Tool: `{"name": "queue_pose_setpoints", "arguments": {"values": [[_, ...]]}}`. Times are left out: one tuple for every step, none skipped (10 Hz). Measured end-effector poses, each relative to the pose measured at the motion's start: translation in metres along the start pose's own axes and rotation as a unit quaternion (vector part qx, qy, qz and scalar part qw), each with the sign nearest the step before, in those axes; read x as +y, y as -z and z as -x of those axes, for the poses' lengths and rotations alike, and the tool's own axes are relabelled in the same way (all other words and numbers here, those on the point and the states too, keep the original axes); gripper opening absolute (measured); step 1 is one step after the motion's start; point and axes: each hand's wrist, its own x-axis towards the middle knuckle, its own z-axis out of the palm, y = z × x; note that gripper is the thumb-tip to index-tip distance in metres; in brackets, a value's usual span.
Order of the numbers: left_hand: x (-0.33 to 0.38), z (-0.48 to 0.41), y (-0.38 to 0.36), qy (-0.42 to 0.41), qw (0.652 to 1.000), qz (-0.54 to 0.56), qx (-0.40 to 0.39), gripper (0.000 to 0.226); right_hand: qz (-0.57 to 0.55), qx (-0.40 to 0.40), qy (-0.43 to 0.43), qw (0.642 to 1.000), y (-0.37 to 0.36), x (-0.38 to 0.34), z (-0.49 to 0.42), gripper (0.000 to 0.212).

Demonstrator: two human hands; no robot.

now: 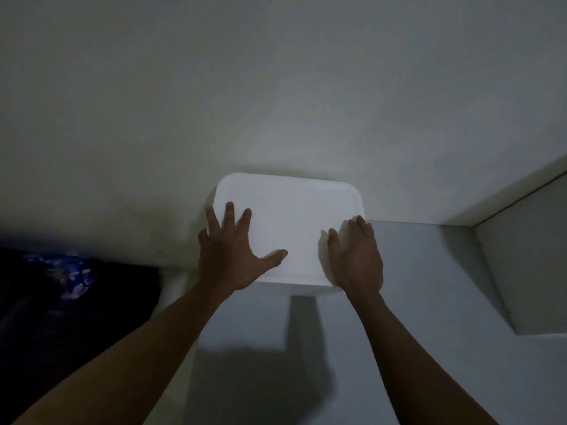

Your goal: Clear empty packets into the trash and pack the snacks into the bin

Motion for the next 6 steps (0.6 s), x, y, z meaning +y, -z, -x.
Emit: {"name": "queue_pose_setpoints", "arguments": {"values": [[0.0,-0.003,0.002,0.001,1.0,-0.007,-0.023,0.127,-0.018,0.004,0.014,1.0,0.001,0.003,-0.005,0.06],[0.001,-0.002,0.003,-0.003,0.999,0.01,-0.038,0.129,-0.032,-0.017,0.027,0.999,0.005,0.006,-0.005,0.057],[-0.002,-0.002,0.007,-0.005,0.999,0.023,-0.04,0.13,0.05,-0.065,0.109,0.991,0.009,0.006,-0.002,0.063],[-0.002,0.008,0.009,-0.032,0.999,0.011,-0.035,0.119,0.112,-0.105,0.177,0.972,0.004,0.007,0.019,0.061],[-0.001,0.021,0.014,-0.058,0.997,0.033,-0.03,0.098,0.056,-0.079,0.194,0.976,0.008,0.003,0.05,0.054],[-0.015,0.079,-0.016,-0.139,0.981,0.127,0.049,0.074,0.0,-0.034,0.291,0.956,-0.003,0.02,0.11,0.049]]}}
